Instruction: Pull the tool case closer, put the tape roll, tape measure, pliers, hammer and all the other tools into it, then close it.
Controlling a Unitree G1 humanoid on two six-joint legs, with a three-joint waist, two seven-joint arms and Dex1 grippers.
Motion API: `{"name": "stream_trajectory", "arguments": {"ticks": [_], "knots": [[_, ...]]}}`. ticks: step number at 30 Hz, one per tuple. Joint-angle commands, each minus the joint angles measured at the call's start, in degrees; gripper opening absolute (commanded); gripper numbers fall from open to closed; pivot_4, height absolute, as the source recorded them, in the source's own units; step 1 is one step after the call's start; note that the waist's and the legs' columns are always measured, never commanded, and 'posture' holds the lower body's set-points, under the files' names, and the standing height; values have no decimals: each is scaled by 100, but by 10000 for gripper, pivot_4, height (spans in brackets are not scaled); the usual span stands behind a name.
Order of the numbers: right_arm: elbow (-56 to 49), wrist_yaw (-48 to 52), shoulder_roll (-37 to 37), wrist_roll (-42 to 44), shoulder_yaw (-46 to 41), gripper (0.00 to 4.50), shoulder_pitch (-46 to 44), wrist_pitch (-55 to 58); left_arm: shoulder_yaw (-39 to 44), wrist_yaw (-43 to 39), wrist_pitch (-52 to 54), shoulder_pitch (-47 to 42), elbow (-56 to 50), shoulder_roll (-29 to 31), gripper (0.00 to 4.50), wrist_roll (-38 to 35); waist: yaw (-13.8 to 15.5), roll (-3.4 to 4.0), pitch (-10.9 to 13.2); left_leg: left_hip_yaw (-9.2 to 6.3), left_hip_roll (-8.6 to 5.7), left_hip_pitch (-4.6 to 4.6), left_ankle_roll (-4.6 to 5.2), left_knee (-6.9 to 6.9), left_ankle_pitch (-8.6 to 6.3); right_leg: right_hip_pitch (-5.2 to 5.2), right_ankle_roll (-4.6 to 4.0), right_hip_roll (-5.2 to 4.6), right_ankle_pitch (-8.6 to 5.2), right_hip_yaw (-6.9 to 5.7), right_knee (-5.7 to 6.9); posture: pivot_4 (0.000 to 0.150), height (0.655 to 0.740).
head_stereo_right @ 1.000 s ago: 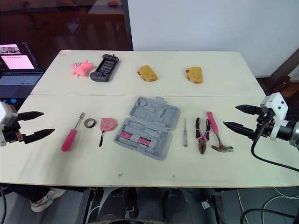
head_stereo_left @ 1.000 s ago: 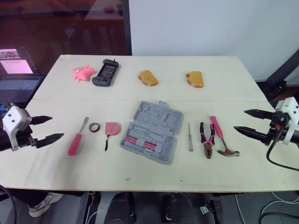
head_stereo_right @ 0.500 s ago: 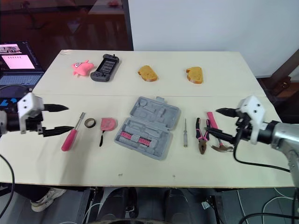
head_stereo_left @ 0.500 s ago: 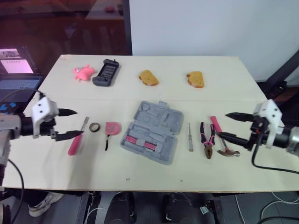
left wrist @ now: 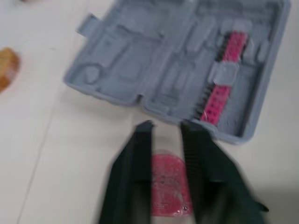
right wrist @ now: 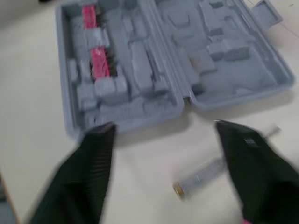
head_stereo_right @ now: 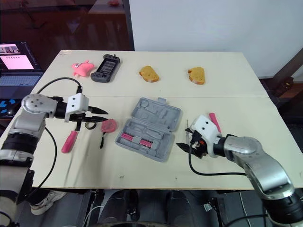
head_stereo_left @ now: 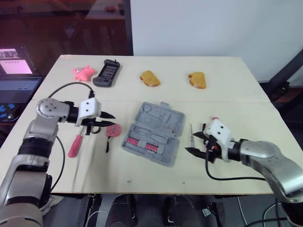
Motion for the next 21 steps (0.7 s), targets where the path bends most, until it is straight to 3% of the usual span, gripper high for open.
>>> {"name": "stream_trajectory", "arguments": {"ticks": [1, 3, 4, 21], "knots": [[95, -219, 74, -167, 134, 11729, -101, 168, -149, 251, -354, -336, 599, -118, 0, 424, 10, -1, 0, -2, 0, -11, 0, 7, 0, -8, 2, 0, 1, -2, 0, 1500, 7188], [281, -304, 112, -235, 214, 1713, -234, 274, -252, 499, -448, -577, 1010, -276, 0, 661, 28, -4, 1, -4, -1, -22, 2, 14, 0, -14, 10, 0, 6, -3, 0, 1500, 7188], [414, -323, 119, -275, 231, 719, -306, 304, -299, 636, -477, -696, 1213, -360, 0, 772, 36, -4, 1, -4, -1, -23, 7, 18, -3, -13, 13, -1, 8, -3, 0, 1500, 7188], [2568, 454, 288, -1314, 1352, 719, -1642, -753, -409, 2409, -441, -1583, 3006, -1396, 0, 1625, 93, -5, 2, 1, -4, -25, 1, 22, 1, -15, 18, -3, 11, -2, -1, 1500, 7188]]}}
